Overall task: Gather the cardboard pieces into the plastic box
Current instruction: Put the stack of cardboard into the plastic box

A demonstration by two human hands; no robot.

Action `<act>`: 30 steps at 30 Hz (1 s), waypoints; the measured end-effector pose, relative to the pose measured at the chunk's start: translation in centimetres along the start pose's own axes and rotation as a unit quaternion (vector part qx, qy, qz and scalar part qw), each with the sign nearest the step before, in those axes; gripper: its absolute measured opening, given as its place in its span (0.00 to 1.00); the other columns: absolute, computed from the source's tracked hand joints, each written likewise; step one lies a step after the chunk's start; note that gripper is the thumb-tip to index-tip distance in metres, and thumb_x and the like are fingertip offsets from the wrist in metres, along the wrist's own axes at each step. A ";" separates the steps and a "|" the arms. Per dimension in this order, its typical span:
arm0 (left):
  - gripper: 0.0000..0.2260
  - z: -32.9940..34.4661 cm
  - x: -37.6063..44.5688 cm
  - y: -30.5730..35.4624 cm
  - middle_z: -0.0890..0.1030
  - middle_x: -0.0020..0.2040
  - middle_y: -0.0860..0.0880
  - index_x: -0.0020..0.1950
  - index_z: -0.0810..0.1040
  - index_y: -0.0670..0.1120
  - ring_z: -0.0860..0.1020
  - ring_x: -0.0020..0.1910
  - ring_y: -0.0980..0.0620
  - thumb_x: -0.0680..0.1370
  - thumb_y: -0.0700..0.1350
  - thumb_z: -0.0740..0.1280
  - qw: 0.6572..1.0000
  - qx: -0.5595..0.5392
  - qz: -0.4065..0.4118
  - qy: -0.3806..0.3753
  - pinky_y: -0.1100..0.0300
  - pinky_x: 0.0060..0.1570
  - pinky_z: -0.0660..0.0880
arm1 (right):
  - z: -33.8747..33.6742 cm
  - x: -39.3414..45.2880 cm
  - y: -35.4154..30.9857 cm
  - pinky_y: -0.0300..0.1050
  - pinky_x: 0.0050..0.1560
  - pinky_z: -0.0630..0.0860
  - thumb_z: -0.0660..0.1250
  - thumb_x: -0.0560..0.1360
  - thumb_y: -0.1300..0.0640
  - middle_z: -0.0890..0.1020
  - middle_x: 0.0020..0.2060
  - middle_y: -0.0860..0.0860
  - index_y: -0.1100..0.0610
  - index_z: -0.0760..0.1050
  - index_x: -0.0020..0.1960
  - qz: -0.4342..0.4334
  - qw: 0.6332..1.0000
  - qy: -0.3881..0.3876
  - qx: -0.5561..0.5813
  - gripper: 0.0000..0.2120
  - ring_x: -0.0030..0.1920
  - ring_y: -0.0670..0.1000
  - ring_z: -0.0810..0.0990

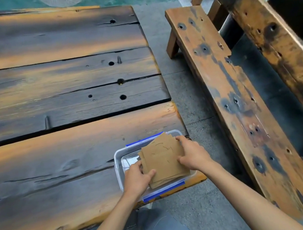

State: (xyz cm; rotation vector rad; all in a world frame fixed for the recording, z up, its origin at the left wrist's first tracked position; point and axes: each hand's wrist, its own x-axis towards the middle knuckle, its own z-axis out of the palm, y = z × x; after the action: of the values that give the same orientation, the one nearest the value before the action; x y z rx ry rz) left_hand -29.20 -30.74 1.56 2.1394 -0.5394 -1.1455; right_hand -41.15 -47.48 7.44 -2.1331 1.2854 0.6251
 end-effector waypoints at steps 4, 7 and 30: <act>0.19 0.5 -0.1 0.1 0.86 0.51 0.47 0.63 0.83 0.46 0.82 0.45 0.51 0.73 0.50 0.75 0.997 0.069 -0.002 0.030 0.61 0.46 0.79 | 0.6 -0.2 -0.2 0.58 0.55 0.76 0.65 0.76 0.57 0.78 0.61 0.57 0.53 0.63 0.68 -0.023 0.997 0.010 -0.075 0.23 0.60 0.62 0.79; 0.21 0.6 -0.1 0.0 0.84 0.54 0.45 0.64 0.82 0.46 0.82 0.51 0.46 0.73 0.52 0.75 0.995 0.100 -0.019 0.023 0.51 0.54 0.81 | 0.9 -0.1 -0.4 0.57 0.55 0.75 0.64 0.76 0.58 0.77 0.62 0.58 0.57 0.63 0.70 -0.033 0.995 0.007 -0.094 0.24 0.60 0.64 0.78; 0.33 0.2 0.1 0.9 0.83 0.60 0.48 0.76 0.63 0.53 0.82 0.56 0.45 0.75 0.65 0.63 0.992 0.129 0.019 0.002 0.50 0.55 0.79 | 0.3 0.0 -0.9 0.57 0.60 0.74 0.70 0.75 0.41 0.79 0.64 0.57 0.52 0.59 0.73 -0.024 0.997 -0.005 -0.076 0.34 0.64 0.65 0.77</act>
State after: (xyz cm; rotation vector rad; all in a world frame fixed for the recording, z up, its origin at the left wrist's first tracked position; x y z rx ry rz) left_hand -29.32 -31.52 2.03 2.3376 -0.7573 -1.0993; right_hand -40.35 -46.92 7.47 -2.2730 1.2104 0.7339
